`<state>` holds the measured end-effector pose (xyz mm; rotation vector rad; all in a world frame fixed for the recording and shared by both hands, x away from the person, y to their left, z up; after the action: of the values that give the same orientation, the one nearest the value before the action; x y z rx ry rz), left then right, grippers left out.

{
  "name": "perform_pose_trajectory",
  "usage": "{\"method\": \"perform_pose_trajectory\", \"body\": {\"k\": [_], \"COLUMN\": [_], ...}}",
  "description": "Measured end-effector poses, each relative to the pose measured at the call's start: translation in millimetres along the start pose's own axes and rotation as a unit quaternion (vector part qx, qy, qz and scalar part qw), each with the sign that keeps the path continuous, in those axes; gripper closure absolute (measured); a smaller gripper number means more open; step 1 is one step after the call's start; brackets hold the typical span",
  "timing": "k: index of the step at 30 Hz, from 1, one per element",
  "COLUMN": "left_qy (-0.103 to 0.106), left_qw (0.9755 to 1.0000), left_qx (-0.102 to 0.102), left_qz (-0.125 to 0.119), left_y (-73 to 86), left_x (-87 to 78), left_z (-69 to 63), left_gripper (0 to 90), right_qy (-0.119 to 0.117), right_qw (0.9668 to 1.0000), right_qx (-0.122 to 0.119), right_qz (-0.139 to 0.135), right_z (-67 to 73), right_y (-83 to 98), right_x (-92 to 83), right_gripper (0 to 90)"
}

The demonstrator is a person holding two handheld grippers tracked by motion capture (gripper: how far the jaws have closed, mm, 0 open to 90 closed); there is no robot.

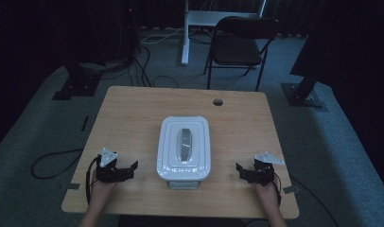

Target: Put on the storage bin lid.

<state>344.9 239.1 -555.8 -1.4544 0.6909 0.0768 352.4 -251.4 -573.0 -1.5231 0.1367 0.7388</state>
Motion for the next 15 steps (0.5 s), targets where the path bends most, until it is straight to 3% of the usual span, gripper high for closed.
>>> {"method": "perform_pose_trajectory", "body": {"k": [8, 15], "left_qy": [-0.012, -0.038], "left_qw": [0.9999, 0.9988], "left_qx": [-0.007, -0.018], "left_qz": [0.004, 0.023], "left_y": [5.2, 16.3], "left_x": [-4.4, -11.5], "left_z": [8.8, 23.0], "left_gripper": [2.5, 2.5], "right_qy": [0.026, 0.078], "right_qw": [0.9996, 0.9962], "right_qx": [0.011, 0.036], "right_qz": [-0.002, -0.013], "right_z": [-15.5, -33.2], "right_y": [6.8, 12.3], "right_x": [-12.1, -23.1], "right_gripper": [12.2, 11.5]}}
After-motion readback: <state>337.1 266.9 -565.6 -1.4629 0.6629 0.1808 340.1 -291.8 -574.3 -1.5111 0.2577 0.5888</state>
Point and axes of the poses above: each handheld gripper's, and its own axes: x roughly forward along the jaws, y roughly out of its underside, z roughly to its left, the point moved 6 cm from there along x, roughly forward along the jaws, and after that the axes turned 5 degrees about -z, right-handed, at the moved point
